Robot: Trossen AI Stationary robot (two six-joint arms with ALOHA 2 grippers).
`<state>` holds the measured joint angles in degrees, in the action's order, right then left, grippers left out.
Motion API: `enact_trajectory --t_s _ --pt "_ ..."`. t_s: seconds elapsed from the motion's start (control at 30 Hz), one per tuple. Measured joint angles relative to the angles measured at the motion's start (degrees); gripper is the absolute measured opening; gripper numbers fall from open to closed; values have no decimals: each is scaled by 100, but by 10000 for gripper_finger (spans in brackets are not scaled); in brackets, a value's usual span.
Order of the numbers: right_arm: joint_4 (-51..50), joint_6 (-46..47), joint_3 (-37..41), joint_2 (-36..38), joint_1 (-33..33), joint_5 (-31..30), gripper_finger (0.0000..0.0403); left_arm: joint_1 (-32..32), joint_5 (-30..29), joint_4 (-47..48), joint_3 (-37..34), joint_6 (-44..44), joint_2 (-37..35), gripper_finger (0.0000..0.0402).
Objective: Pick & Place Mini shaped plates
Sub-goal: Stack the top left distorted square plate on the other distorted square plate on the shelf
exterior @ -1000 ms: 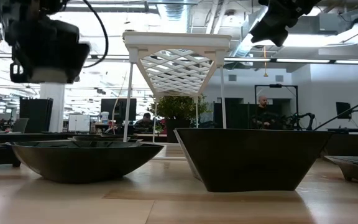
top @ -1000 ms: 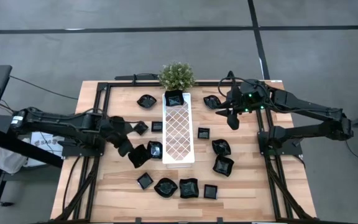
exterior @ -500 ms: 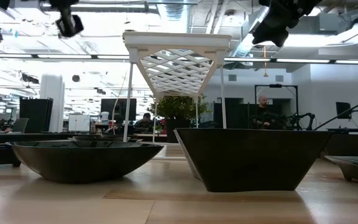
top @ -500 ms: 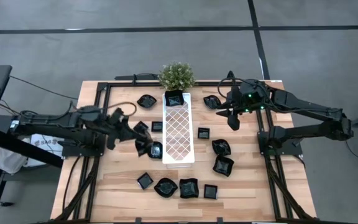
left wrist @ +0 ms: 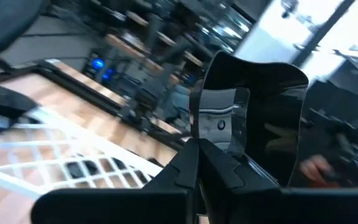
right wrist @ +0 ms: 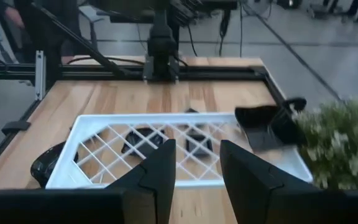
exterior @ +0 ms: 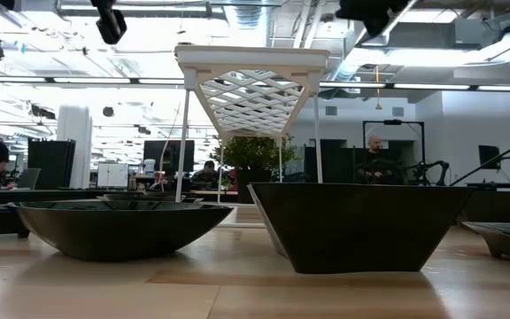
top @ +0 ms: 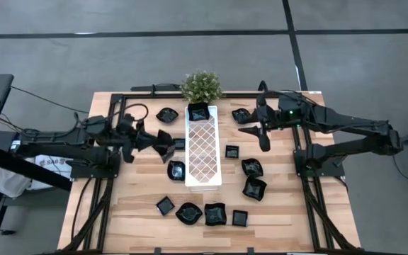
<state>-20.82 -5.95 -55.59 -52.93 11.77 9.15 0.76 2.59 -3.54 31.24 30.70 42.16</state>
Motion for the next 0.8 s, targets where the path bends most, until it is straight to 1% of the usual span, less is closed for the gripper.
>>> enact_trajectory --t_s 0.17,0.3,0.4,0.47,0.53,0.67,0.8 --pt "49 -175 32 2 -45 -1 120 556 -6 -45 2 96 163 8" --pt "246 -178 374 13 -40 -5 120 1006 -6 -36 266 99 581 6" --pt "536 -31 637 17 0 13 120 1259 116 -40 673 -173 1056 7" --pt "701 91 806 41 98 173 120 1413 423 9 1035 -463 1437 7" --pt "745 136 888 83 242 334 120 1571 679 325 1460 -783 1806 6" --pt "793 188 942 123 452 590 120 1868 757 1250 2319 -1536 2511 7" --pt "774 196 944 122 556 631 120 2184 816 1772 3042 -2233 2994 8"
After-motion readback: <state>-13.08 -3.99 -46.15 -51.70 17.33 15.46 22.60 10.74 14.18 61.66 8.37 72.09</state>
